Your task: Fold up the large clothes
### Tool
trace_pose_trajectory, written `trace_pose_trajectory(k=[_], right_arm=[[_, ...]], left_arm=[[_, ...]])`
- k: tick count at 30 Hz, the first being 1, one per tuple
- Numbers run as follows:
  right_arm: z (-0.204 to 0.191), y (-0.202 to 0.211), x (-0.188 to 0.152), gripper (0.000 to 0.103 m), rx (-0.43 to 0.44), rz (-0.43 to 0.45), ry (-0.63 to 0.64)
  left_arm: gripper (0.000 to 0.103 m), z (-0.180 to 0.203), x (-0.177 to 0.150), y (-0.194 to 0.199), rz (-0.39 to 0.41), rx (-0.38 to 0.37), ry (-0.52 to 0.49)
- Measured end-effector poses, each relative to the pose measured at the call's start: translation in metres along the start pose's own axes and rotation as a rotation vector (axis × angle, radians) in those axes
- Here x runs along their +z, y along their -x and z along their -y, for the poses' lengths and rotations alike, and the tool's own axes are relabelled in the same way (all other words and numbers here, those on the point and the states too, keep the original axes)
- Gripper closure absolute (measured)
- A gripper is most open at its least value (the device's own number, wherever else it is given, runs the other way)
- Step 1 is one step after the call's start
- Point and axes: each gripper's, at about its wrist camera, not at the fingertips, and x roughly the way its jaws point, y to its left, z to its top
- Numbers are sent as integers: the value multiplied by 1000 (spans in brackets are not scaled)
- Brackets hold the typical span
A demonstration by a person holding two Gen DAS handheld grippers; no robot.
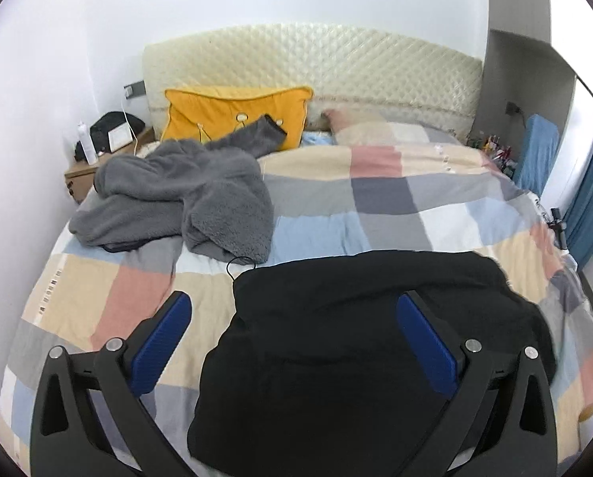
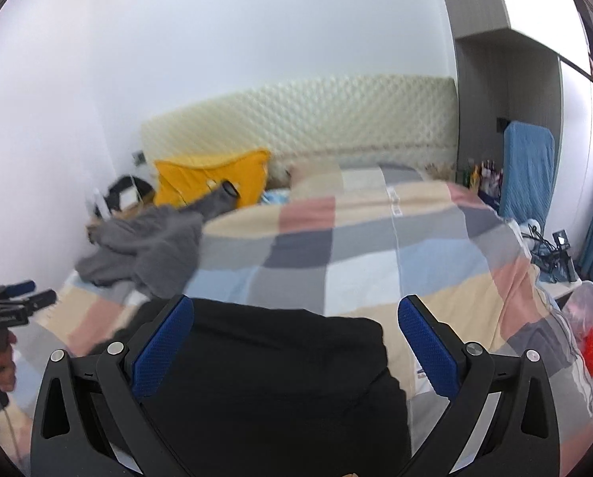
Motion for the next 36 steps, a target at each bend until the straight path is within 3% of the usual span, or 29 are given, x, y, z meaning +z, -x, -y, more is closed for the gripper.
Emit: trace_pose_trajectory(k=[4,9,14,21,26,36], right_arm=[[-23,47,1,0,9,66,26],[-49,98,-5,0,48,155,42],[-73,133,-17,0,73,188,86],[-84,162,-46,0,149,208,48],[-96,179,-74,0,116,238,91],[-91,170,-130,0,108,132,34]], left_arm=[[0,10,-4,49,33,-27,-5],[0,33,-22,116,135,-87,-38],[0,46,-39,153,182,-154,-8],[0,54,-63,177,239,-113,16],[0,55,-86,183,238,-92,44],[0,68,-126,185,206,-116,59]])
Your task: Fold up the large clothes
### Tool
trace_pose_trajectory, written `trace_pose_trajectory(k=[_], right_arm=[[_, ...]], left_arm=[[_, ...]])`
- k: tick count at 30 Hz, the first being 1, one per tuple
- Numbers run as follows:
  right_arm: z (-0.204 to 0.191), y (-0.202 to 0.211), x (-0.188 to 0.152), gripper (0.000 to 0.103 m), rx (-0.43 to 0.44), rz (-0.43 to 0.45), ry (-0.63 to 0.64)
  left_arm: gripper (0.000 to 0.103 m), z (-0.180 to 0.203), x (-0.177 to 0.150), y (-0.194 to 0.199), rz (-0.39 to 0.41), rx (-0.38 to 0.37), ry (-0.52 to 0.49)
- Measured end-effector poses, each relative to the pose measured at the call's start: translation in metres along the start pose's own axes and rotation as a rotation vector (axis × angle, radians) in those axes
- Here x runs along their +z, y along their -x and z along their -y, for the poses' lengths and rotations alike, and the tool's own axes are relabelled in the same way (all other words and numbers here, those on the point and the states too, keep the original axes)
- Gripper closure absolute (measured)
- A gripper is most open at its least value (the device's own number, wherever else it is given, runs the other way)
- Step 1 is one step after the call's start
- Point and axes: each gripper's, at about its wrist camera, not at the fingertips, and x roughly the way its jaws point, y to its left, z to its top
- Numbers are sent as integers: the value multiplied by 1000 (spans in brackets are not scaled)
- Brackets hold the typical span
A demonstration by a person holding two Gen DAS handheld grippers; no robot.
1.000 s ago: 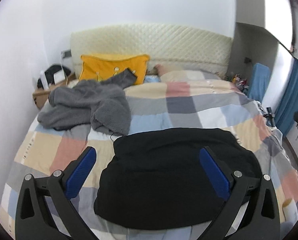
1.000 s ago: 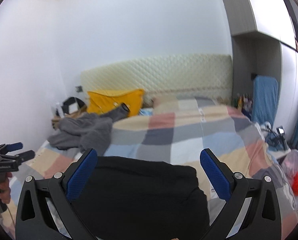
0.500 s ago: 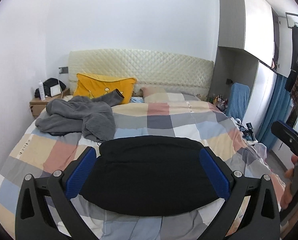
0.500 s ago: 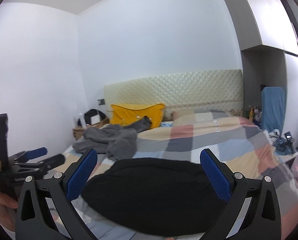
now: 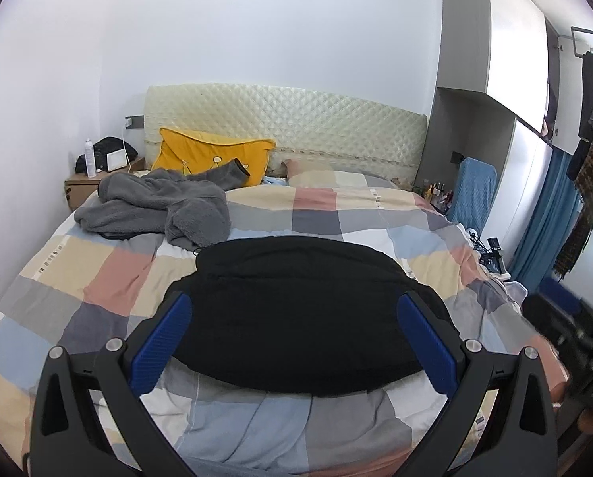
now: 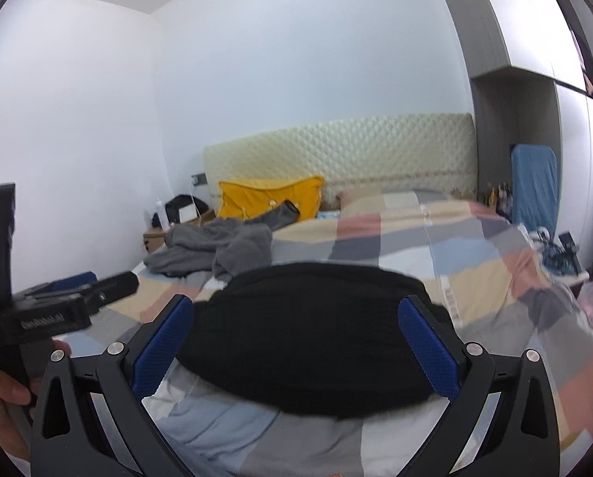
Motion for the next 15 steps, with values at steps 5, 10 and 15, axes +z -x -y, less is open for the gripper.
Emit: trace_pose_trajectory(k=[5,10,15], right_arm=[[3,-5,-19,0,17,-28,-15],[2,-9,-37,0,1,-58,-23],[6,-15,-47,0,-22,-85,-12]], left_arm=[[0,3,-15,-1,-28,23,-8],[0,4,-37,-15,-84,56,-16],[0,4,-50,-29,-127,45,7]])
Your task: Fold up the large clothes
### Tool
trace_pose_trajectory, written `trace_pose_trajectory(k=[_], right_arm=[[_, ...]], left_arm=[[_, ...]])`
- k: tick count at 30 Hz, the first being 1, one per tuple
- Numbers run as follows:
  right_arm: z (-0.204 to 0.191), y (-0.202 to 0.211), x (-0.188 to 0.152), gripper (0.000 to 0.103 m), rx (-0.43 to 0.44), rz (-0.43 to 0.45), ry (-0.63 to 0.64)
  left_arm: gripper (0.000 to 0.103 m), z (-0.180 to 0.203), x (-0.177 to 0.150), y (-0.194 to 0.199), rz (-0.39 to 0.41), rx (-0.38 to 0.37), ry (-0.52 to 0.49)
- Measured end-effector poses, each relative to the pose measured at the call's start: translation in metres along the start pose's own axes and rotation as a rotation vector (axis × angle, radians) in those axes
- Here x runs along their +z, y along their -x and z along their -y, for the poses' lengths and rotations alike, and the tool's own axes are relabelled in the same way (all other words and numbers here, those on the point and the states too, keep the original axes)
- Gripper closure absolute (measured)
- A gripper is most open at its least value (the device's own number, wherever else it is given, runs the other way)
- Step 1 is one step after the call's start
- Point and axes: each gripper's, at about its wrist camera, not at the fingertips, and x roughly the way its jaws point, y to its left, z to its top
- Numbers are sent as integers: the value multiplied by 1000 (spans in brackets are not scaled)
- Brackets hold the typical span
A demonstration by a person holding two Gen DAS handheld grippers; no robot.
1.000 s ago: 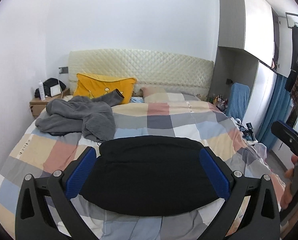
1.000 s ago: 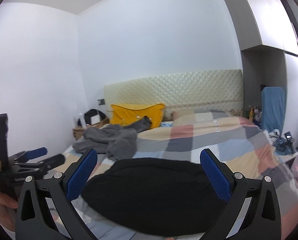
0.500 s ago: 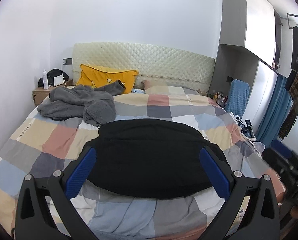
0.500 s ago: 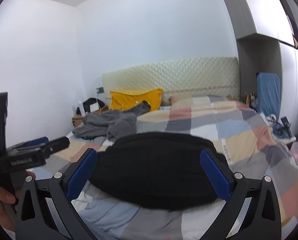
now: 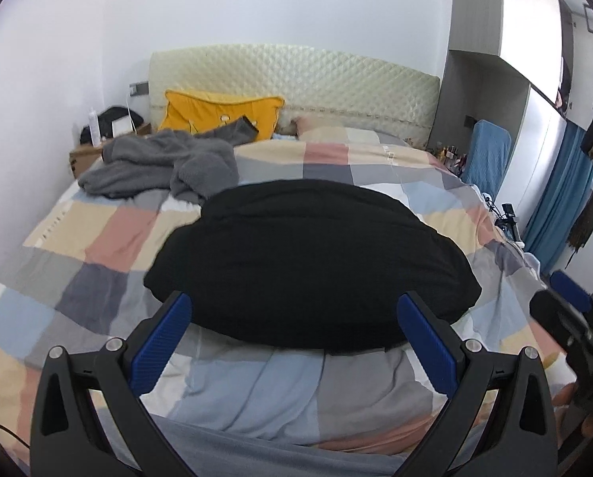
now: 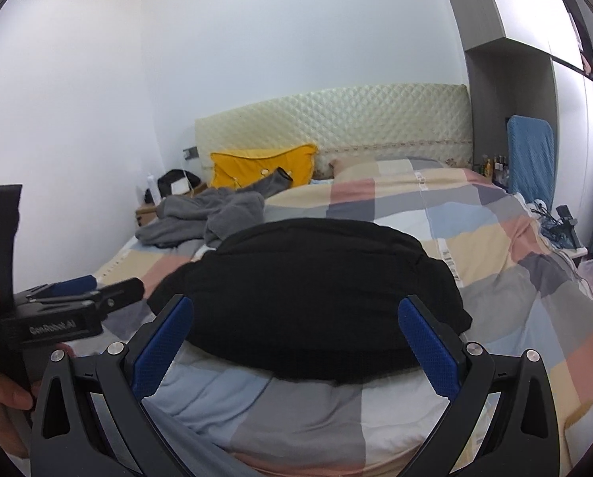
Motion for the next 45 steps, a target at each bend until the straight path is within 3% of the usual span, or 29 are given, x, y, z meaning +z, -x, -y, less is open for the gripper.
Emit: trace_pose_trajectory(k=[23,45], right_arm=[[15,-31,-17,0,-35,-79,-45],[11,-22,-13,0,-49,-56,-21]], left_arm=[[0,-5,-8,-17,-41,21,3],[0,-9,-13,-15,-43,14,26]])
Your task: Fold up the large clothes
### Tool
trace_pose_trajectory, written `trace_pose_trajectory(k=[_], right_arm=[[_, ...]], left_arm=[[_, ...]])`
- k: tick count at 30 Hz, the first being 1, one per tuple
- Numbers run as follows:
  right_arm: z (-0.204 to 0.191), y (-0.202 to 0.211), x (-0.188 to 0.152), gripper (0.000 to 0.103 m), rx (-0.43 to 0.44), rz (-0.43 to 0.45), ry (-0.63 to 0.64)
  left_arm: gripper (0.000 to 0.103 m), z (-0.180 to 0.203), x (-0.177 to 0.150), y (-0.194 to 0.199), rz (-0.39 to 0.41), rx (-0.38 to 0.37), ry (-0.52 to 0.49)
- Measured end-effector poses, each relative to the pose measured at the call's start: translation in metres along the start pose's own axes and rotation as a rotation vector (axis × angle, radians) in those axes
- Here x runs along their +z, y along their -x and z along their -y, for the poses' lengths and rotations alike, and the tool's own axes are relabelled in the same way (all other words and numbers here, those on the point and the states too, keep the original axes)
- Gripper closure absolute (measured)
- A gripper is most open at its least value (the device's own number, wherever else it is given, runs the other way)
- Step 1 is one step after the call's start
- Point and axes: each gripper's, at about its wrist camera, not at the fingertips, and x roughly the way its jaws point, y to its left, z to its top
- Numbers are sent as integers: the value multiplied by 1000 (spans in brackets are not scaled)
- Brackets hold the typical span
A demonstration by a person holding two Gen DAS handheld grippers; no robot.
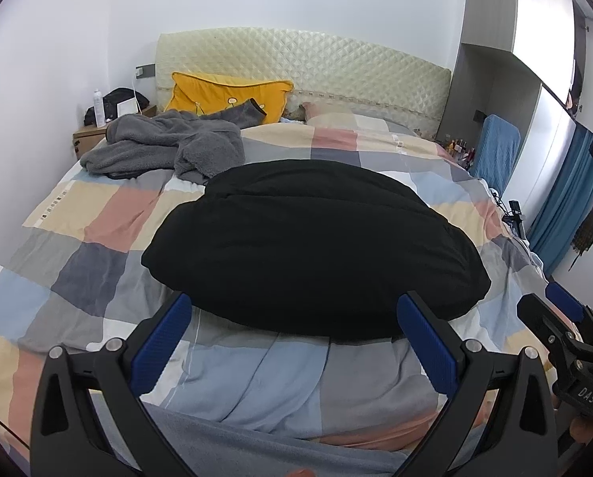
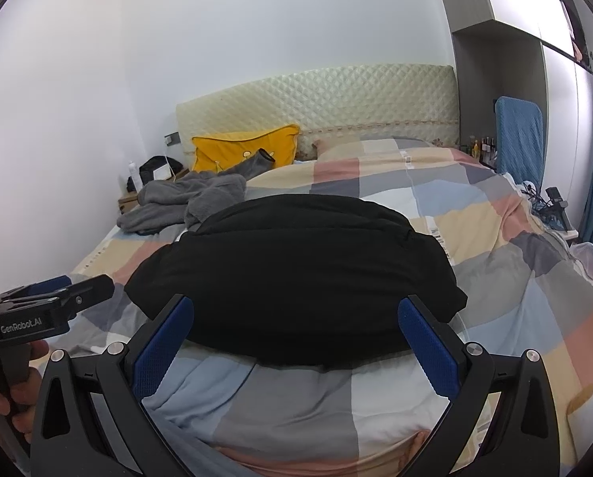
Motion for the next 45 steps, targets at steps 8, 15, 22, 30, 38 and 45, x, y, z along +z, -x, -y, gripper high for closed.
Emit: trace_pose_trajectory(k=[8,15,22,30,38,45], right_arm=[[-2,2,0,0,3,7,3],[-4,6,-2,0,2,12,14],[-2,2,-2,0,-6,3,11],[2,0,-4,0,-8,-4,1],[5,3,-4,0,-19,6,-6],[5,5,-2,0,-19,15,0]], left_arm=[[0,0,-1,4,5,4,3],[0,0,-1,11,11,6,-12],[0,3,-2,11,9,-7,-31],[0,5,-2,8,1,-2,-30],[0,8,-3,6,-6,-15,-34],[0,9,-3,6,-1,-15,-30]])
